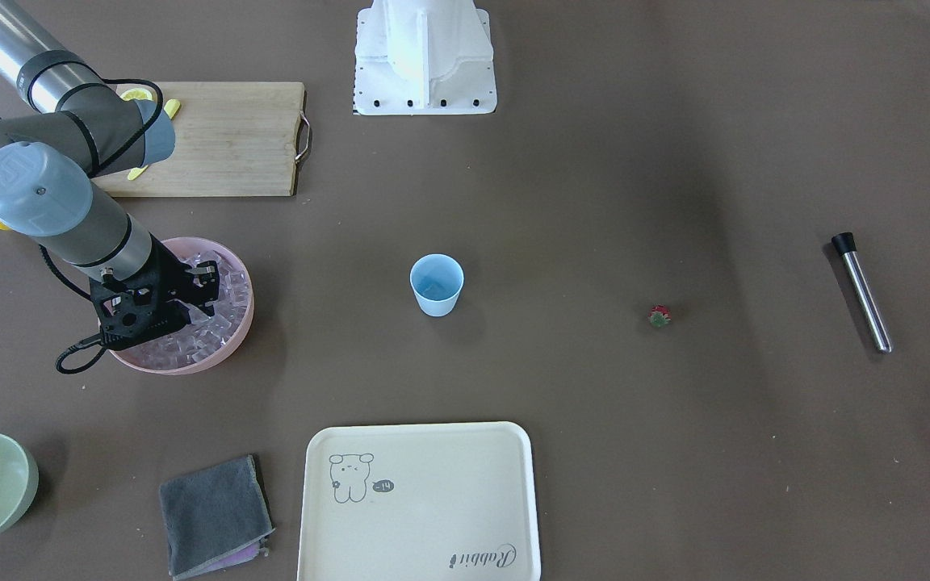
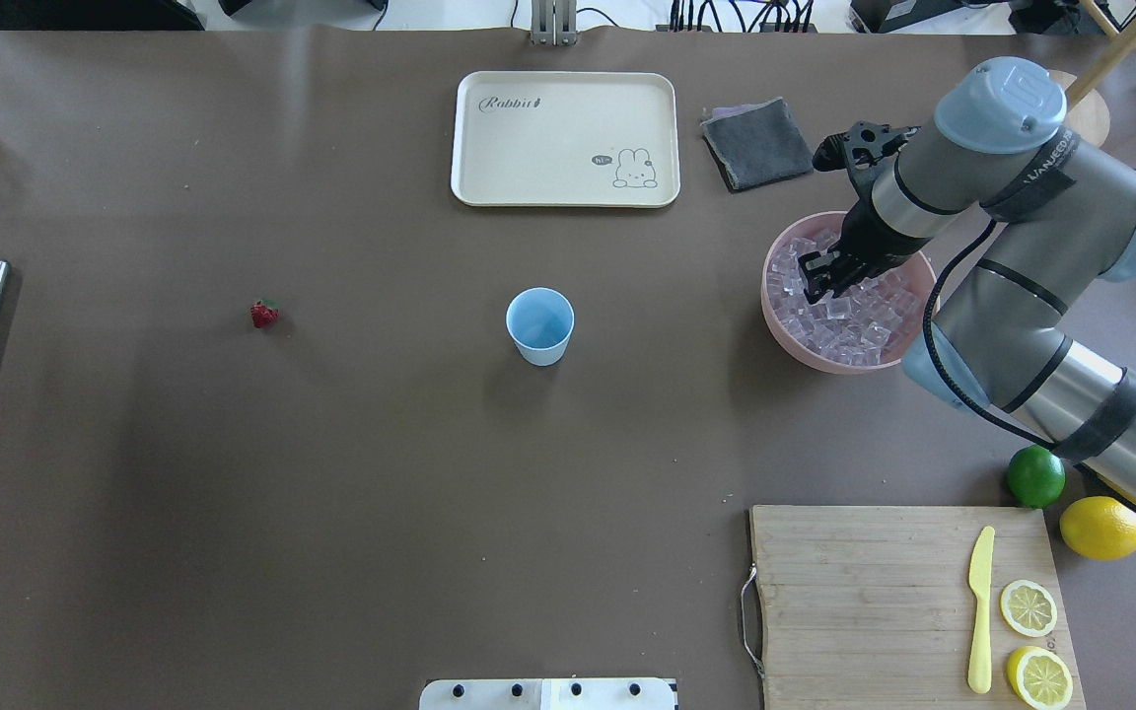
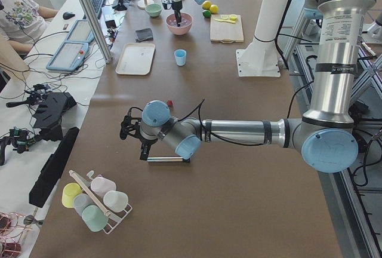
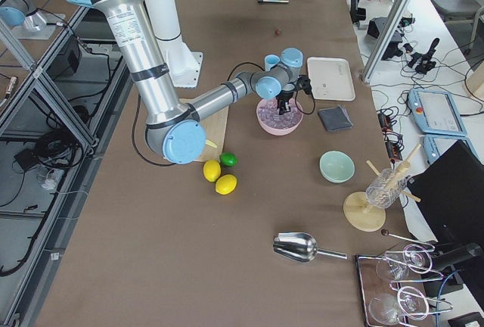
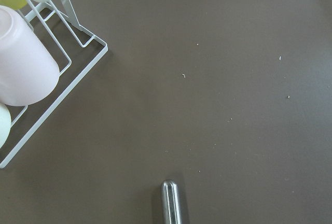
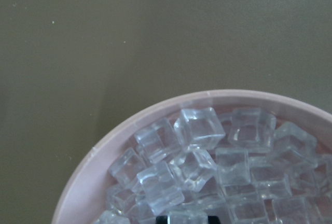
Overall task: Mash ice and strawberries in cup
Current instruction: 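Close the right gripper on another ice cube in the bowl, then lift the ice cube and carry it over the light-blue cup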
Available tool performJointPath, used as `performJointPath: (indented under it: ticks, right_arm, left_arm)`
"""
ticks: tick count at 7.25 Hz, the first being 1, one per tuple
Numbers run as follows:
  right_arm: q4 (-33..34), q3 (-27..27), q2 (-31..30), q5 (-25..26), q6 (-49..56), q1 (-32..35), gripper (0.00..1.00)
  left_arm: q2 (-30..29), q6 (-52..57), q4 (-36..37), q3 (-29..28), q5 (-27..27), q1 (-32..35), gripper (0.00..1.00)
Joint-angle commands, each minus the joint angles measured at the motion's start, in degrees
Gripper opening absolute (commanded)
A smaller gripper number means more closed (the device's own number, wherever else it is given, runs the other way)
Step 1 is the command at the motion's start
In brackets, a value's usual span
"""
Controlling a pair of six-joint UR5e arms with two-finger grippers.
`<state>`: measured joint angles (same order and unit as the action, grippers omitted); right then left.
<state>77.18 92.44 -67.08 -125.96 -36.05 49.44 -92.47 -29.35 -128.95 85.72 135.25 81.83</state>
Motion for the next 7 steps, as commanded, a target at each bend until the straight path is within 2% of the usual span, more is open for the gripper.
performJointPath:
  ticks: [1,2,4,5,7]
  right_arm:
    - [0.7,2.1,0.0,-1.2,-0.1,1.3,0.0]
    - [2.3,3.6,0.4,-1.7,-0.6,1.5,0.0]
    - [15.8,4.1,9.4,0.8,-2.3,0.2,0.0]
    - [20.1,4.0,13.3,2.2,-4.4,-1.3,0.0]
    - [20.4,3.6,17.7,3.8,-12.9,-5.5,0.0]
  left_arm:
    - [0.2,-0.1,-0.7,-0.1,0.0,0.0,0.97]
    - [0.2,-0.1,-0.7,-0.1,0.0,0.0,0.97]
    - [0.1,-0.1,-0.7,-0.3,-0.1,0.0,0.97]
    - [0.1,0.0,-0.8,-0.6,-0.1,-0.1,0.97]
    - [0.1,0.0,-0.8,-0.6,-0.1,-0.1,0.97]
